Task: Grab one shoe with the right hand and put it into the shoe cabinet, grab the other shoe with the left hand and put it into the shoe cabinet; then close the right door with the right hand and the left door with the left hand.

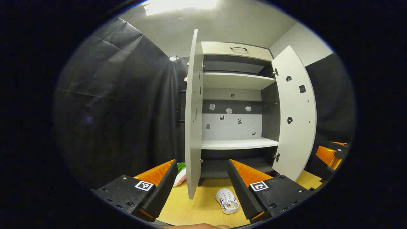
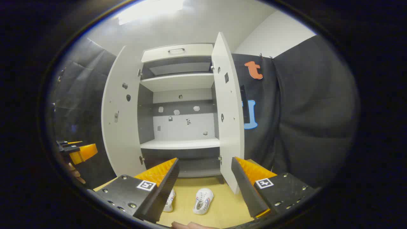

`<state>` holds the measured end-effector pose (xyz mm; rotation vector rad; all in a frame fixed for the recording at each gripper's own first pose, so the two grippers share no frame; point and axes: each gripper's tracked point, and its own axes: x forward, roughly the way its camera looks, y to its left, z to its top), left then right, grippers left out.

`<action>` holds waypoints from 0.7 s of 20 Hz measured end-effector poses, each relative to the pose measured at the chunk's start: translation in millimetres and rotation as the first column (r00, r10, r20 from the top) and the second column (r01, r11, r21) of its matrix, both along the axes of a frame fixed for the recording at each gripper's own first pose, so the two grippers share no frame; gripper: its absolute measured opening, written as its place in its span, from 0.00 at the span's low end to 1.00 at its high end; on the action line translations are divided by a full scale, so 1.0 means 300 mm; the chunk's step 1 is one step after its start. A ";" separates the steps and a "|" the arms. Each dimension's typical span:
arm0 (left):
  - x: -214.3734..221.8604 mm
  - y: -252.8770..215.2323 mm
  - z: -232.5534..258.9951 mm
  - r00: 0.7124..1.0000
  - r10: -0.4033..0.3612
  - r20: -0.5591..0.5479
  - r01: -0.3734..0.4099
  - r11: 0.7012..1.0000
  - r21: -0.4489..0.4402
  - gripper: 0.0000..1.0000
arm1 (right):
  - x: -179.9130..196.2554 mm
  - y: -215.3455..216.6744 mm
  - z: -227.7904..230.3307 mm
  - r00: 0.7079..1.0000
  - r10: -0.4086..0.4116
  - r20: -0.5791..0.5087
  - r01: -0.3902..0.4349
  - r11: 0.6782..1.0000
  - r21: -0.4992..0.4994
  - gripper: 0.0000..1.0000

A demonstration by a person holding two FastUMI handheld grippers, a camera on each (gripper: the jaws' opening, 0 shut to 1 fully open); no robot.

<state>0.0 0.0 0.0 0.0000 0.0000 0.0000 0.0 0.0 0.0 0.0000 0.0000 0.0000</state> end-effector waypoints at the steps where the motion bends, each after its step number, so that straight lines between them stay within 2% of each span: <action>1: -0.004 0.000 -0.002 1.000 -0.006 0.000 0.006 1.000 0.001 0.90 | 0.000 0.001 0.000 1.000 -0.002 0.001 0.002 1.000 0.001 0.94; 2: -0.006 -0.009 0.001 1.000 -0.016 0.001 0.016 1.000 0.001 0.90 | -0.001 0.003 0.000 1.000 -0.003 0.001 0.003 1.000 -0.001 0.94; 3: -0.008 -0.012 0.001 1.000 -0.022 0.004 0.021 1.000 0.001 0.94 | 0.001 0.005 -0.001 1.000 -0.002 0.002 0.002 1.000 -0.005 0.94; 4: -0.009 -0.010 0.003 1.000 -0.022 0.004 0.022 1.000 0.002 0.94 | 0.000 0.005 0.000 1.000 -0.002 0.003 0.002 1.000 -0.008 0.98; 5: -0.011 -0.012 0.002 1.000 -0.024 0.007 0.024 1.000 0.000 0.90 | 0.001 0.005 -0.003 1.000 -0.004 0.004 0.005 1.000 -0.007 0.94; 6: -0.012 -0.016 0.002 1.000 -0.027 0.004 0.027 1.000 0.000 0.90 | 0.000 0.006 -0.003 1.000 -0.003 0.005 0.003 1.000 -0.009 0.94; 8: -0.014 -0.013 0.004 1.000 -0.025 0.005 0.025 1.000 0.006 0.95 | 0.000 0.009 -0.005 1.000 0.001 0.002 -0.001 1.000 -0.010 0.94; 9: -0.014 -0.016 0.003 1.000 -0.027 0.006 0.027 1.000 0.008 0.95 | -0.002 0.009 -0.006 1.000 0.003 0.000 -0.003 1.000 -0.007 0.98; 13: -0.013 -0.017 0.019 1.000 -0.026 0.018 0.026 1.000 0.017 0.94 | -0.016 0.012 0.009 1.000 0.003 0.011 -0.003 1.000 -0.006 0.98; 14: -0.012 -0.015 0.025 1.000 -0.023 0.019 0.023 1.000 0.019 0.90 | -0.020 0.014 0.016 1.000 0.003 0.015 -0.002 1.000 -0.003 0.98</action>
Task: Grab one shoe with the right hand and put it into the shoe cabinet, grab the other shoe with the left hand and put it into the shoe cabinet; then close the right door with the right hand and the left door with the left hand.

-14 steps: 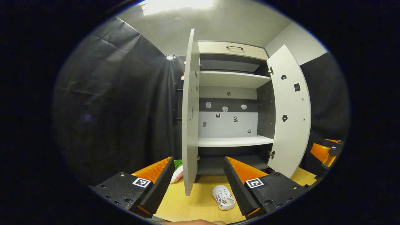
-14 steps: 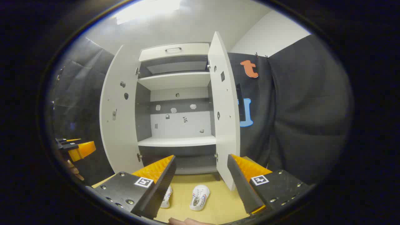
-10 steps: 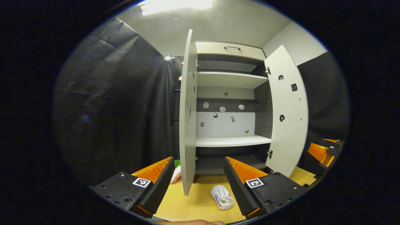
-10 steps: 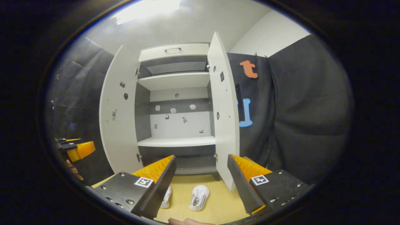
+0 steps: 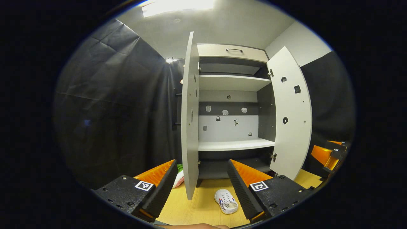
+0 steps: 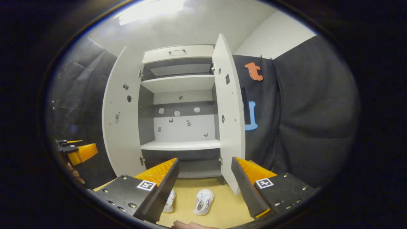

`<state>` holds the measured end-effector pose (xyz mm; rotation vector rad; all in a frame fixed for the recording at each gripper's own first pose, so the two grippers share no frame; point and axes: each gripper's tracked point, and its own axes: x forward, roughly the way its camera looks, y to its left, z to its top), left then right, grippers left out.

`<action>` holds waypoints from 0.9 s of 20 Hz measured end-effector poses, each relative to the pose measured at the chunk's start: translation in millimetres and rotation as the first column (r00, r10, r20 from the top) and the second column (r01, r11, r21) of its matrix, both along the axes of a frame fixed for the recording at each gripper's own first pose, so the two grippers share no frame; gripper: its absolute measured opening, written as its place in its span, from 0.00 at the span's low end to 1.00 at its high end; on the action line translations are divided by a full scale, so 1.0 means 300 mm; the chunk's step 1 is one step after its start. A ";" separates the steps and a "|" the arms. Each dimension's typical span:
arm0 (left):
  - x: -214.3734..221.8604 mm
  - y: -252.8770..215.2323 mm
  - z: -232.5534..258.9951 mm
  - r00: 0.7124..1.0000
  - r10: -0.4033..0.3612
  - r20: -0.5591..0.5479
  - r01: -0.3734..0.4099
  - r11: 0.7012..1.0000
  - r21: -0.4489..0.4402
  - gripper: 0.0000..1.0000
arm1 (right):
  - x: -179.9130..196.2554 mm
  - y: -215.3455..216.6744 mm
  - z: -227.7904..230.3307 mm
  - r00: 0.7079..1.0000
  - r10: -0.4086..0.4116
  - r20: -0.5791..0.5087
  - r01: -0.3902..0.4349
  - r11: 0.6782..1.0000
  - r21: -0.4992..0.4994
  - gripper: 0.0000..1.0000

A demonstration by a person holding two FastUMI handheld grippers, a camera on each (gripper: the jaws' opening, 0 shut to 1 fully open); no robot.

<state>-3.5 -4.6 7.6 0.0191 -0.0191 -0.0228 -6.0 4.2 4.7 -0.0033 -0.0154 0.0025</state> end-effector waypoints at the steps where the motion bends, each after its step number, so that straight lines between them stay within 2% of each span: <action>1: -0.003 -0.004 0.003 1.000 0.003 0.001 -0.003 1.000 0.005 0.94 | -0.001 0.000 0.002 1.000 0.000 0.002 0.000 1.000 0.004 0.94; 4: -0.009 -0.009 0.021 1.000 -0.001 0.015 0.000 1.000 0.015 0.94 | 0.001 0.003 -0.006 1.000 0.002 0.002 -0.002 1.000 -0.005 0.94; 5: -0.011 -0.008 0.021 1.000 -0.001 0.017 0.001 1.000 0.013 0.94 | 0.012 0.002 -0.027 1.000 0.001 -0.006 -0.001 1.000 -0.011 0.98; 7: -0.019 -0.003 0.018 1.000 -0.002 0.020 0.002 1.000 0.006 0.94 | 0.044 0.001 -0.072 1.000 0.000 -0.030 -0.001 1.000 -0.017 0.98; 8: -0.023 -0.001 0.018 1.000 -0.003 0.020 0.003 1.000 0.003 0.90 | 0.068 0.003 -0.106 0.999 -0.004 -0.049 0.003 1.000 -0.018 0.98; 10: -0.027 0.010 0.012 1.000 0.004 0.017 -0.004 1.000 0.001 0.94 | 0.127 0.017 -0.201 0.995 -0.007 -0.095 0.004 0.999 -0.032 0.98; 13: -0.026 0.017 -0.003 1.000 0.007 0.009 -0.007 1.000 -0.005 0.94 | 0.192 0.065 -0.366 0.985 0.022 -0.174 -0.028 0.999 -0.034 0.98; 15: -0.022 0.018 -0.020 1.000 0.003 -0.003 -0.003 1.000 -0.010 0.94 | 0.244 0.086 -0.483 0.972 0.036 -0.234 -0.040 0.999 -0.014 0.98; 16: -0.020 0.021 -0.028 1.000 0.003 -0.008 -0.003 1.000 -0.011 0.94 | 0.279 0.093 -0.547 0.964 0.037 -0.265 -0.040 0.999 -0.006 0.94; 17: -0.015 0.024 -0.035 1.000 0.004 -0.011 -0.004 1.000 -0.011 0.94 | 0.310 0.097 -0.613 0.954 0.035 -0.298 -0.038 0.999 -0.004 0.98; 18: -0.011 0.027 -0.041 1.000 0.005 -0.013 -0.005 1.000 -0.011 0.94 | 0.339 0.100 -0.687 0.944 0.036 -0.329 -0.042 0.999 -0.010 0.98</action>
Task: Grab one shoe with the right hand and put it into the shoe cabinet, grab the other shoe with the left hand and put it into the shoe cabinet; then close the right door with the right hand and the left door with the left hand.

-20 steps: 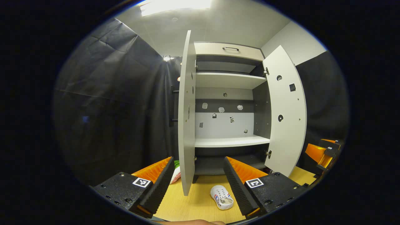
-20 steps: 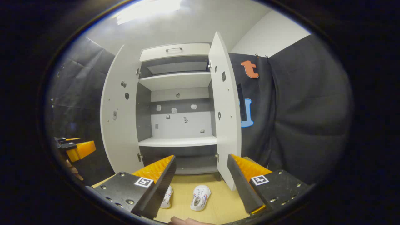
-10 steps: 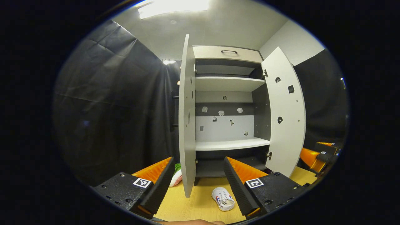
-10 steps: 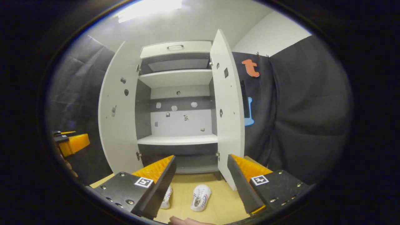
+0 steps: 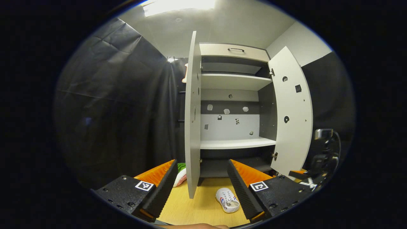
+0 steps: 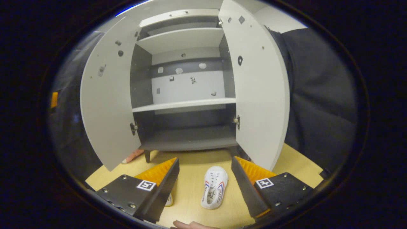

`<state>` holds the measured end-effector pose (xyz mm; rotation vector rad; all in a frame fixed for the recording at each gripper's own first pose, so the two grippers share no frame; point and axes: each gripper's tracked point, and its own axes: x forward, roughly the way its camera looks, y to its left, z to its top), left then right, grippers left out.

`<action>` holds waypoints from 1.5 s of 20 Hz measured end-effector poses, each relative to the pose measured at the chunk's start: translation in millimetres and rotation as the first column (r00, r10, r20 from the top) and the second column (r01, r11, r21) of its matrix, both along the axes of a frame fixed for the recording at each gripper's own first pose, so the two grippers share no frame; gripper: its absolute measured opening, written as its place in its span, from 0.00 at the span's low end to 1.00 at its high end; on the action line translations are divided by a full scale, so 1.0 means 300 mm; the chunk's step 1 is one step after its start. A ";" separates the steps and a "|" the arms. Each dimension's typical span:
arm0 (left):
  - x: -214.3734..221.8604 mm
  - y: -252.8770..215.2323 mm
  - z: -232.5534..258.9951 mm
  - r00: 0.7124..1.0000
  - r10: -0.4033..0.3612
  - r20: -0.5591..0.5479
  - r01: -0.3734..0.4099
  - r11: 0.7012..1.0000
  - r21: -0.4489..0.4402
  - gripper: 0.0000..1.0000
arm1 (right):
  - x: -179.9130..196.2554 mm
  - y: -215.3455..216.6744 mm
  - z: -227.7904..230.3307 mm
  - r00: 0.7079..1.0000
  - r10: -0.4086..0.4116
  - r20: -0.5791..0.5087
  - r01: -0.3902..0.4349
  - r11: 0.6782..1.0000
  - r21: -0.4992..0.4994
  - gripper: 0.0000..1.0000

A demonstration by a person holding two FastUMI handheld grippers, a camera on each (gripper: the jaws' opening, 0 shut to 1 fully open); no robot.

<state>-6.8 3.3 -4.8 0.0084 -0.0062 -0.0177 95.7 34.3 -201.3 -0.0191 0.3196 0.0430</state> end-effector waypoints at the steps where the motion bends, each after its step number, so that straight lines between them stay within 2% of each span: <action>1: 0.006 0.003 -0.009 1.000 0.003 -0.004 -0.003 1.000 0.001 0.94 | 0.027 -0.006 -0.075 0.999 -0.009 -0.033 0.009 1.000 -0.007 0.98; 4: 0.016 0.014 -0.037 1.000 0.008 -0.019 -0.008 1.000 0.006 0.94 | 0.077 -0.035 -0.285 0.988 -0.048 -0.146 0.045 0.999 -0.026 0.99; 7: 0.026 0.016 -0.060 1.000 0.008 -0.025 -0.009 1.000 -0.004 0.94 | 0.094 -0.041 -0.405 0.979 -0.062 -0.192 0.055 0.998 -0.039 0.99; 8: 0.028 0.014 -0.056 1.000 0.009 -0.009 -0.009 1.000 -0.010 0.94 | 0.103 -0.043 -0.444 0.976 -0.073 -0.205 0.066 0.997 -0.042 0.94; 9: 0.032 0.008 -0.055 1.000 0.005 0.003 -0.005 1.000 -0.011 0.95 | 0.113 -0.038 -0.487 0.973 -0.076 -0.217 0.067 0.997 -0.045 0.94; 10: 0.031 0.000 -0.063 1.000 -0.003 0.004 0.003 1.000 -0.011 0.90 | 0.118 -0.035 -0.526 0.969 -0.082 -0.234 0.072 0.996 -0.049 0.95; 11: 0.030 -0.012 -0.079 1.000 -0.012 -0.002 0.012 1.000 -0.010 0.94 | 0.126 -0.035 -0.550 0.967 -0.087 -0.241 0.075 0.995 -0.059 0.87; 13: 0.035 -0.037 -0.112 0.999 -0.035 -0.020 0.035 0.999 0.000 0.95 | 0.151 -0.059 -0.573 0.967 -0.130 -0.221 0.114 0.990 -0.084 0.84; 14: 0.046 -0.048 -0.126 0.999 -0.043 -0.028 0.043 0.999 0.010 0.95 | 0.162 -0.056 -0.573 0.967 -0.132 -0.218 0.118 0.990 -0.076 0.75; 15: 0.060 -0.057 -0.144 0.998 -0.048 -0.038 0.049 0.999 0.021 0.95 | 0.160 -0.051 -0.592 0.964 -0.131 -0.230 0.117 0.990 -0.074 0.70; 19: 0.135 -0.105 -0.229 0.991 -0.071 -0.110 0.075 0.997 0.030 0.95 | 0.172 -0.039 -0.607 0.968 -0.132 -0.212 0.111 0.988 -0.109 0.68; 20: 0.159 -0.120 -0.240 0.990 -0.082 -0.116 0.086 0.996 0.027 0.95 | 0.167 -0.064 -0.593 0.962 -0.170 -0.215 0.140 0.979 -0.150 0.69; 21: 0.184 -0.133 -0.253 0.989 -0.089 -0.122 0.093 0.995 0.026 0.95 | 0.184 -0.063 -0.617 0.961 -0.175 -0.213 0.145 0.978 -0.147 0.53; 22: 0.211 -0.145 -0.267 0.987 -0.095 -0.133 0.099 0.995 0.029 0.95 | 0.188 -0.057 -0.623 0.961 -0.170 -0.218 0.141 0.980 -0.143 0.47; 25: 0.284 -0.188 -0.310 0.979 -0.119 -0.168 0.127 0.991 0.035 0.94 | 0.204 -0.049 -0.635 0.961 -0.140 -0.240 0.112 0.986 -0.126 0.48; 26: 0.311 -0.198 -0.322 0.976 -0.122 -0.181 0.131 0.991 0.039 0.94 | 0.197 -0.045 -0.629 0.965 -0.122 -0.232 0.088 0.985 -0.150 0.41; 27: 0.336 -0.204 -0.335 0.974 -0.119 -0.193 0.131 0.990 0.047 0.94 | 0.203 -0.040 -0.626 0.969 -0.106 -0.222 0.068 0.983 -0.172 0.48; 28: 0.359 -0.210 -0.348 0.972 -0.118 -0.204 0.132 0.990 0.053 0.94 | 0.238 -0.045 -0.692 0.973 -0.088 -0.215 0.046 0.980 -0.191 0.48; 29: 0.383 -0.218 -0.361 0.969 -0.117 -0.219 0.133 0.989 0.060 0.94 | 0.211 0.023 -0.654 0.963 -0.028 -0.267 -0.002 0.993 -0.115 0.34; 30: 0.406 -0.226 -0.376 0.965 -0.118 -0.235 0.136 0.989 0.065 0.94 | 0.207 0.033 -0.674 0.950 -0.025 -0.312 -0.008 0.994 -0.105 0.20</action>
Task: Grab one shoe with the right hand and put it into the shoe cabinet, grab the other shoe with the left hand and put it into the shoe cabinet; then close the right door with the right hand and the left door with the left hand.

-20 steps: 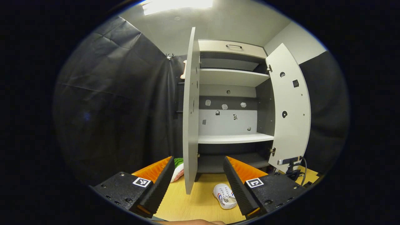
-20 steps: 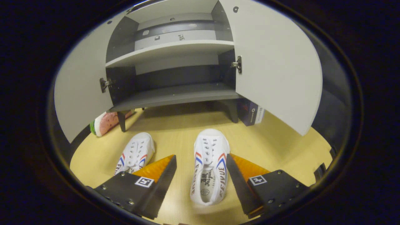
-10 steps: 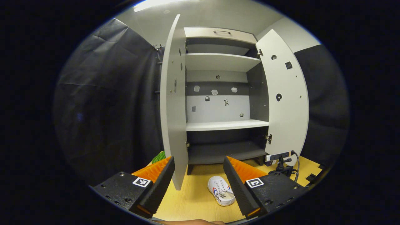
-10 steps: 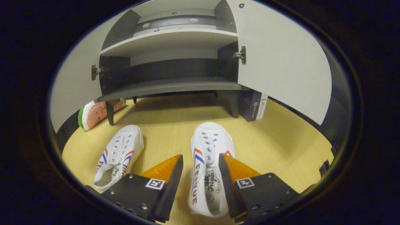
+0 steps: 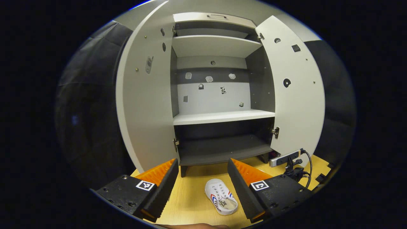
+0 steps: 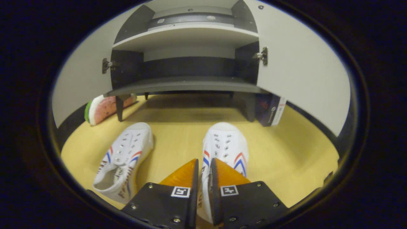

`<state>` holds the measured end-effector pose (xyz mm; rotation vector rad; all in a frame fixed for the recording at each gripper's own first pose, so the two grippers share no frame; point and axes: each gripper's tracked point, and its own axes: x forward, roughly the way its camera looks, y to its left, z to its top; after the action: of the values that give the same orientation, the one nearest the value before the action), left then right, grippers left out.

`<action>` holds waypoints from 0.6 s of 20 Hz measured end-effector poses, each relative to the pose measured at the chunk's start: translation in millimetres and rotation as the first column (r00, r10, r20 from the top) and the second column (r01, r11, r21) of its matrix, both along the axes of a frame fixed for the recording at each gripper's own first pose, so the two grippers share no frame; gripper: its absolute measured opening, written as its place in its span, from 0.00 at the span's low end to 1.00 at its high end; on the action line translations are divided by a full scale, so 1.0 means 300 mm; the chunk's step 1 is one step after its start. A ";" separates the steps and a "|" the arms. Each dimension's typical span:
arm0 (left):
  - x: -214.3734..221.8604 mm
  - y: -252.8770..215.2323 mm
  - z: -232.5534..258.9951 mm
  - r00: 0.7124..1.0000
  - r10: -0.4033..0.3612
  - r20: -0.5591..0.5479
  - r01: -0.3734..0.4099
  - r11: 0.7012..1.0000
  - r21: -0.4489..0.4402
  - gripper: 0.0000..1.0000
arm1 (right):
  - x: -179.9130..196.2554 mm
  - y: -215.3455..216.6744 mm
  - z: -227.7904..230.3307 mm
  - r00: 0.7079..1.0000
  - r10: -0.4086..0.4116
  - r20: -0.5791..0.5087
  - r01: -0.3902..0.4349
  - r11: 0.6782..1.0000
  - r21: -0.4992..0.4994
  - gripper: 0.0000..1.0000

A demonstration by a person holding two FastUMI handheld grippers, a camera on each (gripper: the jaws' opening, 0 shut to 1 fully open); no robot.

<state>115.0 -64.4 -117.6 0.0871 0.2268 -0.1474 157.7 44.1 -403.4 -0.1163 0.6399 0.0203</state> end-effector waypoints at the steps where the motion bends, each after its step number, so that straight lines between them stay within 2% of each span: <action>1: 0.015 -0.008 -0.015 1.000 -0.001 -0.017 0.001 1.000 0.007 0.94 | -0.006 -0.025 -0.015 0.999 -0.020 -0.048 0.020 1.000 -0.004 0.21; 3: 0.048 -0.018 -0.034 0.999 -0.003 -0.034 0.004 1.000 0.015 0.94 | 0.016 -0.026 -0.011 0.994 -0.092 -0.060 0.099 0.989 0.113 0.21; 6: 0.083 -0.051 -0.049 0.999 -0.030 -0.045 0.031 0.999 0.025 0.94 | 0.048 -0.044 -0.009 0.993 -0.117 -0.032 0.121 0.969 0.215 0.16; 7: 0.097 -0.052 -0.056 0.998 -0.031 -0.046 0.032 0.999 0.032 0.94 | 0.044 -0.045 -0.006 0.994 -0.110 -0.018 0.111 0.973 0.203 0.16; 9: 0.122 -0.060 -0.060 0.998 -0.034 -0.051 0.036 0.998 0.045 0.95 | 0.046 -0.041 -0.004 0.999 -0.030 0.022 0.027 0.994 0.109 0.13; 10: 0.131 -0.064 -0.058 0.998 -0.037 -0.051 0.039 0.998 0.048 0.96 | -0.007 -0.036 0.064 1.000 -0.014 0.019 0.012 0.994 0.112 0.14; 11: 0.141 -0.065 -0.055 0.998 -0.041 -0.046 0.044 0.998 0.051 0.96 | 0.052 -0.035 0.005 0.999 -0.033 0.024 0.029 0.988 0.152 0.14; 12: 0.151 -0.071 -0.048 0.998 -0.049 -0.036 0.051 0.997 0.055 0.95 | 0.035 -0.039 0.010 0.999 -0.049 0.011 0.047 0.985 0.167 0.05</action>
<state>160.3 -85.8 -132.1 0.1458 0.2639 -0.1925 168.1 32.4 -400.3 0.0609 0.6235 0.0265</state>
